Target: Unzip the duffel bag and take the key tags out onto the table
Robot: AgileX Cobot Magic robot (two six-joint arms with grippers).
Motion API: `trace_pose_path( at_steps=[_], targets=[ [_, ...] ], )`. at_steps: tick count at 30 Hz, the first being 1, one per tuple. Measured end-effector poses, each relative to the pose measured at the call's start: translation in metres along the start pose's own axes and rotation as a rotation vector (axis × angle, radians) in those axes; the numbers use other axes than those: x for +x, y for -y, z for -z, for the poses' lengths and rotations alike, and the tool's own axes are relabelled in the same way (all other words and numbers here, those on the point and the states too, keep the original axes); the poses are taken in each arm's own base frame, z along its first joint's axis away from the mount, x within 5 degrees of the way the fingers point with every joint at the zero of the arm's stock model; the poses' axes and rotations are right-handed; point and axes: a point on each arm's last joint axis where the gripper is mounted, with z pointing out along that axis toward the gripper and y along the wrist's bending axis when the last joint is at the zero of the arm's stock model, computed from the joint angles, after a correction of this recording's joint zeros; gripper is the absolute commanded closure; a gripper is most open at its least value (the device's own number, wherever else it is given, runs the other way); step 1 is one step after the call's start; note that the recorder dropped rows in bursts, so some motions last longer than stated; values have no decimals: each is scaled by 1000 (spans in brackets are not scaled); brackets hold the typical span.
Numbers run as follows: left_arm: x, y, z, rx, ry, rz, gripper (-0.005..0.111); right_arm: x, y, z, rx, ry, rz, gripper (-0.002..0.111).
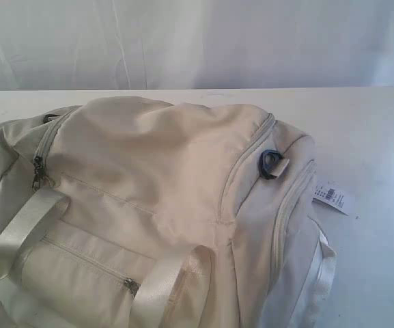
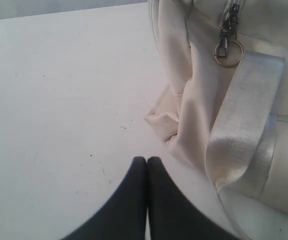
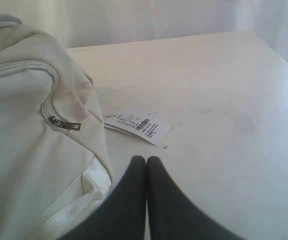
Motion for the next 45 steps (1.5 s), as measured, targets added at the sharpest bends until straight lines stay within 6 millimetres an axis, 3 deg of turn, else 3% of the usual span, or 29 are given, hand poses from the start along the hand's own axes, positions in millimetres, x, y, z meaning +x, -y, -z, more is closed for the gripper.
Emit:
trace_pose_path(
  at_steps=[45],
  targets=[
    [0,0,0,0,0,0,107,2,2,0,17,-22,71,108]
  ],
)
